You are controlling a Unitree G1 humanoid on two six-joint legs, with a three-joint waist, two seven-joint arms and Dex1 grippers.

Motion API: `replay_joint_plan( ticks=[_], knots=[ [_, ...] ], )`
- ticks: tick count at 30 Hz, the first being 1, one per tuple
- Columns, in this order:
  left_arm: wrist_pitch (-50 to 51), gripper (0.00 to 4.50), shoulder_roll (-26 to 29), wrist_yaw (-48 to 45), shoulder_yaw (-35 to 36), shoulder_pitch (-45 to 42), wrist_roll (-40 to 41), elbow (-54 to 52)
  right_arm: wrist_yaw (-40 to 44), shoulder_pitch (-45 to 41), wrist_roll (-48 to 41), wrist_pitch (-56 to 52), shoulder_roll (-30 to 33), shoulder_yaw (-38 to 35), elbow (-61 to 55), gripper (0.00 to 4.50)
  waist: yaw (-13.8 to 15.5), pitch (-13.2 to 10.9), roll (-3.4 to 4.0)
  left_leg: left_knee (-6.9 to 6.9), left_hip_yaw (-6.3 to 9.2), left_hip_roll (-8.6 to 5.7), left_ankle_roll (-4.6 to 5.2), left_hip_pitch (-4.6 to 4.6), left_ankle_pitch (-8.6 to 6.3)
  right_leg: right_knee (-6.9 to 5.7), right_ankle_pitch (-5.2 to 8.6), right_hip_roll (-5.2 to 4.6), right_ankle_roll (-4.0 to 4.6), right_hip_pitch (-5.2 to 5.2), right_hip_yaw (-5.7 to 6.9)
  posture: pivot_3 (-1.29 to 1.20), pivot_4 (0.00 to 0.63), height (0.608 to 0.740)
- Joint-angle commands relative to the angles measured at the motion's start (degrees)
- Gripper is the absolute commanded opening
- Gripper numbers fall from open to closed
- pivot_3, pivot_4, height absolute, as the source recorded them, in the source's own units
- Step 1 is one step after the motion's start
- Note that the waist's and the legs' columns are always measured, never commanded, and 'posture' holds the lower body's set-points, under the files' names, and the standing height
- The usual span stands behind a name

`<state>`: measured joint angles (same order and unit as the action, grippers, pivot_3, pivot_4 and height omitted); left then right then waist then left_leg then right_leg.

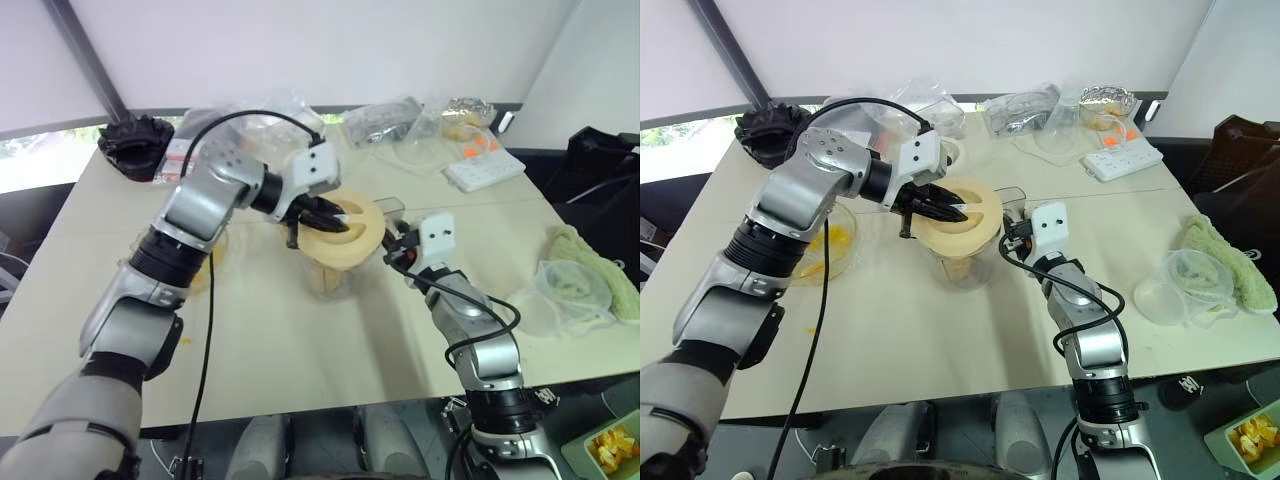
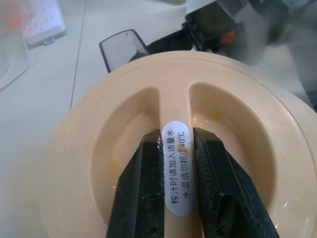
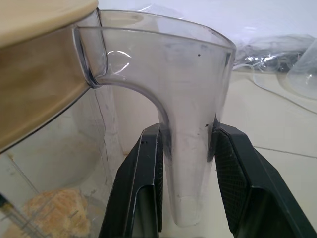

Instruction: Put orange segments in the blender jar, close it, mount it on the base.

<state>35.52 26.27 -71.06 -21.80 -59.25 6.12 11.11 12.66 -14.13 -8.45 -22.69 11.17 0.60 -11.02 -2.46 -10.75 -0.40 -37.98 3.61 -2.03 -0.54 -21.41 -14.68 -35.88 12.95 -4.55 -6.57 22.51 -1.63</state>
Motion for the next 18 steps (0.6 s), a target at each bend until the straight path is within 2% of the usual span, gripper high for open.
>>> replay_joint_plan(
  ticks=[1,4,18],
  knots=[
    [8.51,0.27,-1.18,9.48,-6.59,4.5,-8.25,6.49,-0.27,-2.3,-0.1,3.1,-0.72,-0.45,-3.68,0.96,0.17,0.17,0.15,0.0,0.05,0.0,0.0,0.0,0.0,0.08,0.0,-0.01,0.0,-0.08,0.03,0.0,0.15,0.74],
    [13.21,0.27,-1.7,12.96,-6.2,4.81,-8.59,6.44,-0.92,-2.17,0.56,3.93,-0.87,-0.62,-3.67,0.96,0.2,0.64,0.52,0.01,0.22,-0.01,-0.01,0.05,-0.01,0.55,0.0,-0.01,-0.01,-0.19,0.16,0.0,0.15,0.74],
    [30.13,0.27,-4.58,21.5,-0.31,1.81,-4.98,4.91,-0.97,-1.99,2.52,6.7,-0.62,-0.27,-2.4,0.96,0.17,0.89,0.49,0.12,0.62,-0.08,-0.25,-0.1,-0.15,0.95,0.02,-0.25,-0.02,-0.3,0.26,0.0,0.15,0.74]
  ],
)
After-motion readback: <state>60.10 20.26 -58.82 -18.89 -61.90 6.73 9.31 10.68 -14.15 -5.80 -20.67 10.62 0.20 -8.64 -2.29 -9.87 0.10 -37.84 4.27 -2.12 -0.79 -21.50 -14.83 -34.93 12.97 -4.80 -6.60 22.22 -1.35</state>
